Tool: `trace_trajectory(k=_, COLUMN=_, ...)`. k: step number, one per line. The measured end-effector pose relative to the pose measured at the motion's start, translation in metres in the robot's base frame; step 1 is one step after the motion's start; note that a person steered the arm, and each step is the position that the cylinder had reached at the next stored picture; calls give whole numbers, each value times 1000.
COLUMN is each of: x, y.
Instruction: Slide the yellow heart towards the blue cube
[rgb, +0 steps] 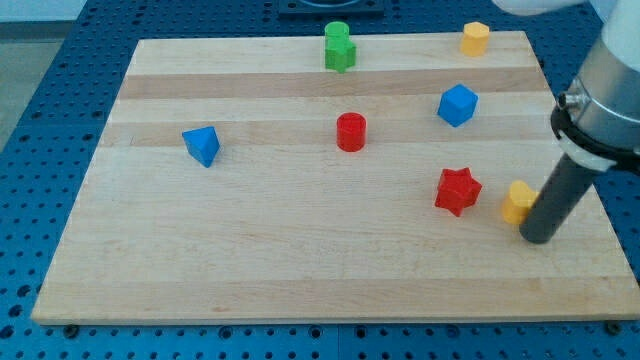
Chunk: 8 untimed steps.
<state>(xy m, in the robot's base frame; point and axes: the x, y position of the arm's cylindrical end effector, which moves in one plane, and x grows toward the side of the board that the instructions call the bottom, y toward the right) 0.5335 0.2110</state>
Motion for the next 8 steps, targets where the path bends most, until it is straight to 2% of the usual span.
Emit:
trace_trajectory(k=2, x=-28, y=0)
trace_trajectory(k=4, x=-31, y=-36)
trace_trajectory(k=6, x=-55, y=-36)
trace_trajectory(k=8, x=-76, y=-8)
